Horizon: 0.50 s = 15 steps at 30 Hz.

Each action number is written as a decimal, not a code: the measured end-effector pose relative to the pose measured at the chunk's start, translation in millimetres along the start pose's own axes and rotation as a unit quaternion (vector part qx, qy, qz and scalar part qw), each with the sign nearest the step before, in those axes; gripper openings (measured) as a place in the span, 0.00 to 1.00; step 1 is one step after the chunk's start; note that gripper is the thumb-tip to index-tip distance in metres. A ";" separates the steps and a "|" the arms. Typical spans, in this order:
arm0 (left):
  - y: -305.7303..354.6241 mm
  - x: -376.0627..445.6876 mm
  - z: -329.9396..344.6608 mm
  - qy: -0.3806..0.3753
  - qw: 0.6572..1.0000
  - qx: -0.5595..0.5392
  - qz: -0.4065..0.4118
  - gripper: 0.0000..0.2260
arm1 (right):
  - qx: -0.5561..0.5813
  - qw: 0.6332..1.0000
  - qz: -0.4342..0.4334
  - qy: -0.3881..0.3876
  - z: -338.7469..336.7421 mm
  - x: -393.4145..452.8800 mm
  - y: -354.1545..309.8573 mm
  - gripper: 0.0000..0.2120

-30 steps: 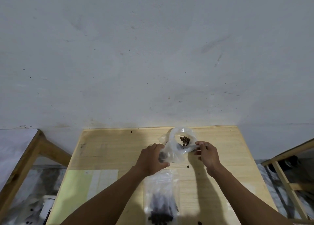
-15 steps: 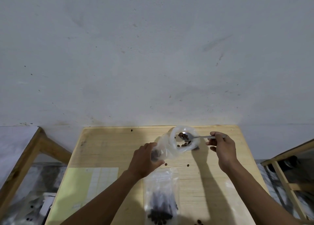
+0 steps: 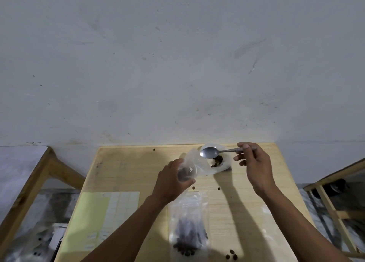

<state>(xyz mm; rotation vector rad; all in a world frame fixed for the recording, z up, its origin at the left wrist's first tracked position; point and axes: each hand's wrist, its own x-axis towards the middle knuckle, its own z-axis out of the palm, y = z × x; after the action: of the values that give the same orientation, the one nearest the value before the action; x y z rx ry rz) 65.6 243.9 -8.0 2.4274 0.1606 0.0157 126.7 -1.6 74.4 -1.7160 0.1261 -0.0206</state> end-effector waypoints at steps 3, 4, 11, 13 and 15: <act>-7.1 -9.0 -3.5 0.015 0.999 -0.032 -0.026 0.32 | 0.061 0.994 0.075 0.055 -14.0 0.1 18.3 0.12; -9.8 -12.2 -5.1 0.018 0.998 -0.041 -0.037 0.32 | 0.072 0.991 0.097 0.065 -18.9 -2.1 26.8 0.13; -22.4 -26.2 -11.3 0.026 0.995 -0.070 -0.069 0.33 | 0.023 0.978 0.202 0.042 -38.9 -26.4 90.0 0.15; -18.1 -26.7 -12.4 0.030 0.995 -0.073 -0.069 0.33 | 0.017 0.974 0.222 0.033 -41.3 -30.4 102.4 0.15; -12.9 -26.0 -13.3 0.032 0.995 -0.072 -0.062 0.33 | 0.017 0.971 0.237 0.025 -42.8 -31.8 109.9 0.14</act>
<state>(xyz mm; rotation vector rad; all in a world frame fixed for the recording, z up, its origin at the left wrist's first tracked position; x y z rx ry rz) 37.6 259.1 -5.5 2.2708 0.3281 0.0483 83.5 -56.5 -25.8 -1.6146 0.5661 0.2865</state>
